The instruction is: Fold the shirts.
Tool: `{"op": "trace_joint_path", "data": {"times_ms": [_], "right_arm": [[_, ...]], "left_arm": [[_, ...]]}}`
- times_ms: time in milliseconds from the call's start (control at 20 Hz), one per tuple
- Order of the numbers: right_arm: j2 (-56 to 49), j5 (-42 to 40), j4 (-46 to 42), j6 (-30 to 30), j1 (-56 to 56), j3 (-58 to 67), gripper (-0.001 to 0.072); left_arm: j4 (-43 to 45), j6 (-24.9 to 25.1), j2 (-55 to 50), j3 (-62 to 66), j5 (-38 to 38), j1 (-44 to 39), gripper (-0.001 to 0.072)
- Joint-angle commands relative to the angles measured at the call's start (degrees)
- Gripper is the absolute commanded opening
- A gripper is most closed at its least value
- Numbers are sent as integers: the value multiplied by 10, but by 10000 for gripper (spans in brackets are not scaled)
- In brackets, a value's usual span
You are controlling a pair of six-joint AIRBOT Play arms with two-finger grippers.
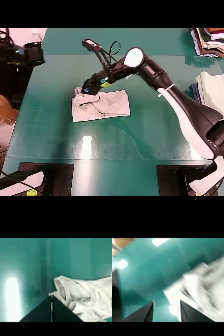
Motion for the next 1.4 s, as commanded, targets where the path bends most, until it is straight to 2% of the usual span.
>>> {"op": "trace_joint_path", "data": {"times_ms": [0,50,100,150,200,250,350,500,600,750,800,850,900,1150,1250,1350], "right_arm": [[28,88,-118,26,-57,7,365],[38,106,-110,29,-86,-3,365],[48,114,-110,34,-112,-19,365],[61,119,-110,35,-140,-43,365],[75,122,-110,38,-163,-69,365],[91,124,-110,38,-188,-101,365],[122,125,-110,38,-224,-165,365],[172,125,-110,38,-256,-266,365],[204,122,-111,38,-265,-327,365],[252,85,-112,38,-268,-408,364],[267,68,-112,38,-268,-430,364],[281,52,-112,38,-268,-449,364],[294,40,-112,38,-268,-466,365],[338,37,-113,39,-268,-509,364],[344,40,-112,39,-270,-508,364],[344,34,-112,39,-271,-507,364]], "left_arm": [[-15,21,17,-19,-77,11,22],[-31,21,17,-40,-80,5,22],[-43,28,16,-68,-73,-2,122],[-54,35,13,-98,-59,-12,441],[-63,35,12,-132,-34,-26,565],[-65,46,9,-168,5,-44,517],[-76,72,-8,-219,74,-82,518],[-101,77,-68,-226,124,-110,518],[-135,78,-97,-222,138,-110,518],[-160,80,-109,-223,122,-110,515],[-160,80,-108,-220,112,-110,362],[-156,80,-107,-216,103,-109,91],[-154,80,-107,-209,84,-109,21],[-95,80,-46,-199,-62,-110,19],[-54,79,-12,-215,-113,-110,20],[-49,79,4,-246,-154,-110,21]]}}
